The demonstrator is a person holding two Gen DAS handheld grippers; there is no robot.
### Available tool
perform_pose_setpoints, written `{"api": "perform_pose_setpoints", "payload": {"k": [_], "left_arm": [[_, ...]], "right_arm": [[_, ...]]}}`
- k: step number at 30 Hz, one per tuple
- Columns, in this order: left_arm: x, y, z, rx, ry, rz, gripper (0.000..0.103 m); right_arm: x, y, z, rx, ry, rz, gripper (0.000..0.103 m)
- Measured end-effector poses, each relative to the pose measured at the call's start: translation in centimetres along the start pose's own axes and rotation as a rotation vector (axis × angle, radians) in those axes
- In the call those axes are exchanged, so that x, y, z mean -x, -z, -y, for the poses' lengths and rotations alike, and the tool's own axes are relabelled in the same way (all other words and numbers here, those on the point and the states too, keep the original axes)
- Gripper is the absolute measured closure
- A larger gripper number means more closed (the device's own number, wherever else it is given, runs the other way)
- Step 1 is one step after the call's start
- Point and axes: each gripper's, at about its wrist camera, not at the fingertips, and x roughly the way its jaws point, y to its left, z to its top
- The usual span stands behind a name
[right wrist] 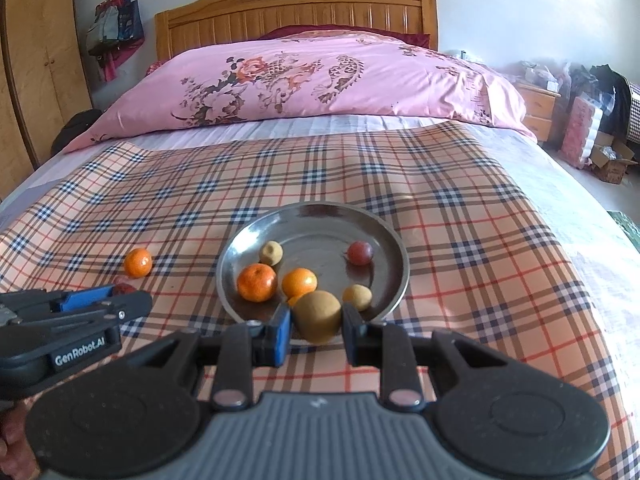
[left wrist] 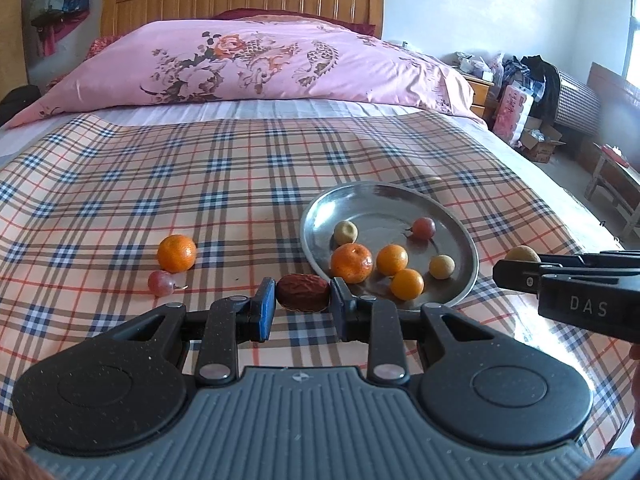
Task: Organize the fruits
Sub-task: 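Carry the date and the yellow pear over the steel plate with both tools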
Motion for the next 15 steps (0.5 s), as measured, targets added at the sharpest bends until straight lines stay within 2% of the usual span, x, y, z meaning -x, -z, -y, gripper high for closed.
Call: {"api": "perform_pose_setpoints", "payload": {"k": [15], "left_arm": [[-1.5, -1.4, 1.2, -0.014, 0.016, 0.003, 0.069]], "right_arm": [[-0.8, -1.6, 1.6, -0.010, -0.007, 0.003, 0.079]]}}
